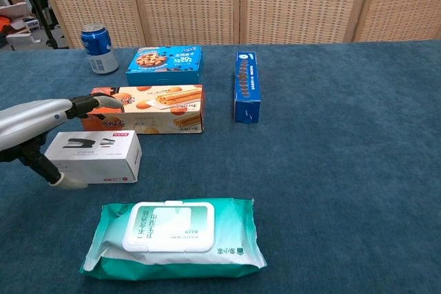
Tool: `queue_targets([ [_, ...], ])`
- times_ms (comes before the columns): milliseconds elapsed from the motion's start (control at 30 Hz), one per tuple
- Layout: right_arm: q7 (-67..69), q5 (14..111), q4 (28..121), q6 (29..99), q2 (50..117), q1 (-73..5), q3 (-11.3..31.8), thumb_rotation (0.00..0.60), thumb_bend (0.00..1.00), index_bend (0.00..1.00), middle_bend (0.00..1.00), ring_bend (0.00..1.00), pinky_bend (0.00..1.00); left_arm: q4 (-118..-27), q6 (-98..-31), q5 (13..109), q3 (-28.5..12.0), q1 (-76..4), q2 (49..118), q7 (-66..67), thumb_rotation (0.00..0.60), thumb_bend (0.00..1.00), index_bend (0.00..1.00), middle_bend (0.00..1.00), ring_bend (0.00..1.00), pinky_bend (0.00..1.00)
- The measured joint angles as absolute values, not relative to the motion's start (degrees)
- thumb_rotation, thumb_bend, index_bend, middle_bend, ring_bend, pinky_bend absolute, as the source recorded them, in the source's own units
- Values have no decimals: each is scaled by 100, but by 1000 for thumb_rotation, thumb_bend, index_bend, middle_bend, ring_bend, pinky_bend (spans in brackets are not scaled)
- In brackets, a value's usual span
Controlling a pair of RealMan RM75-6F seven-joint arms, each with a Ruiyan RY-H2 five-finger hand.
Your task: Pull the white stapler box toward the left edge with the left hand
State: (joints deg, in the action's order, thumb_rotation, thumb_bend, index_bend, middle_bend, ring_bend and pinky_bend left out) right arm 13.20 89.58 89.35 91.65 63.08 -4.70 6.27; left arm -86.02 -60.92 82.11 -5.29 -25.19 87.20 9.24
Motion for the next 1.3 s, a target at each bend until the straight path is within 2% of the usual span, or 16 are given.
queue_targets([
  [167,1332,8956,8931,9168,6306,-467,629,600,0,44,0,0,20,-8396,-6069,8149,-453,-2545,8837,754,600,115,366,344,229,311],
  [333,1315,8967,8936,9168,6310,-466,623,600,0,44,0,0,20,-8383,-6247,8210,-436,-2515,8760,589,600,181,510,453,330,379],
  [633,1259,8987,8945,9171,6327,-466,615,600,0,44,0,0,20,-8636,-6596,8471,-413,-2415,8104,127,600,179,516,458,334,382],
  [900,1109,9042,8971,9161,6368,-474,582,600,0,44,0,0,20,-8871,-6858,8901,-190,-2266,6788,-652,600,188,517,458,334,382],
  [1033,1018,9052,8983,9144,6396,-482,570,600,0,44,0,0,20,-8733,-6872,9227,84,-2224,6382,-1461,600,205,516,458,334,382],
  [1300,856,9057,9001,9105,6455,-500,555,600,0,44,0,0,20,-7883,-6523,10017,854,-2460,5899,-4232,600,218,516,458,334,382],
])
